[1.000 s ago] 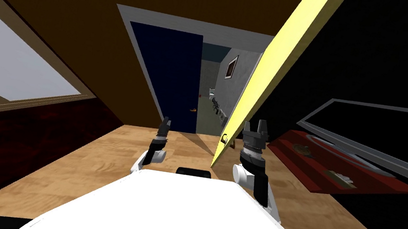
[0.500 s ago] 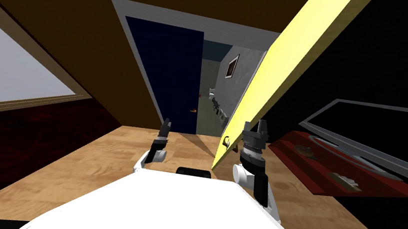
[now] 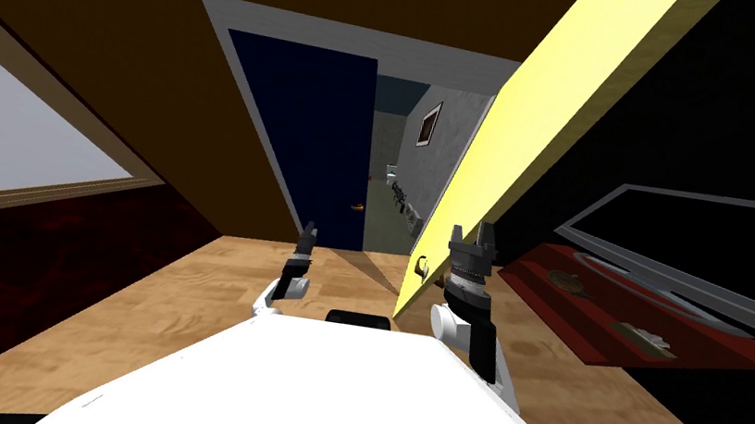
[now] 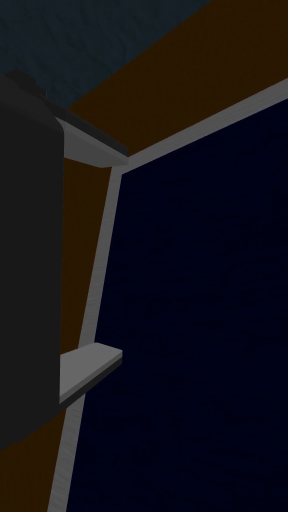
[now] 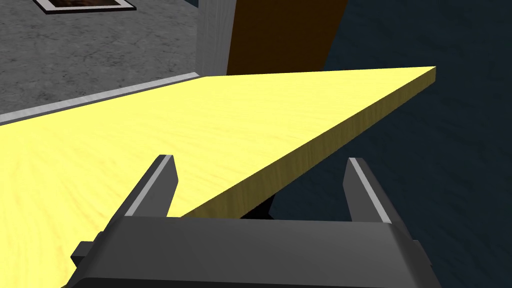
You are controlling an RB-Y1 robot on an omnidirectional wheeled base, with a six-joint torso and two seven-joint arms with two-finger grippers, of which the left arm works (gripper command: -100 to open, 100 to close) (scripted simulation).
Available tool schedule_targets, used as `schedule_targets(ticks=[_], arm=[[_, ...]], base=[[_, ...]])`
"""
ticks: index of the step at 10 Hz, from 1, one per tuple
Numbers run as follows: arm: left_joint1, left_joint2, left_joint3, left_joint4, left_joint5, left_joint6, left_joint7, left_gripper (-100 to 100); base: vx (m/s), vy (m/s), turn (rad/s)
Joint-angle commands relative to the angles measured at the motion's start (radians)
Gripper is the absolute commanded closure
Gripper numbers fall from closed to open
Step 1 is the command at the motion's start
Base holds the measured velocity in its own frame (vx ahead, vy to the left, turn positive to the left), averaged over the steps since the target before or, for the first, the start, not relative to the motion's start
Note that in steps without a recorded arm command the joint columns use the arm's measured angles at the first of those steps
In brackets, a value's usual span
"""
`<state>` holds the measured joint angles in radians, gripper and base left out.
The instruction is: Pull the door open
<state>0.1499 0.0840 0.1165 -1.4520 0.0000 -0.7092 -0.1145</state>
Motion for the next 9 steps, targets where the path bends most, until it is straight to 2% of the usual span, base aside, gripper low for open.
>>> schedule_targets(ticks=[1, 8, 9], arm=[[-0.021, 0.002, 0.01, 0.047, 0.005, -0.004, -0.001, -100], [-0.116, -0.003, 0.05, 0.269, 0.023, -0.039, -0.011, -100], [-0.116, -0.003, 0.05, 0.269, 0.023, -0.039, -0.011, -100]], base=[[0.103, 0.029, -0.019], [0.095, 0.034, -0.023], [0.074, 0.016, -0.008]])
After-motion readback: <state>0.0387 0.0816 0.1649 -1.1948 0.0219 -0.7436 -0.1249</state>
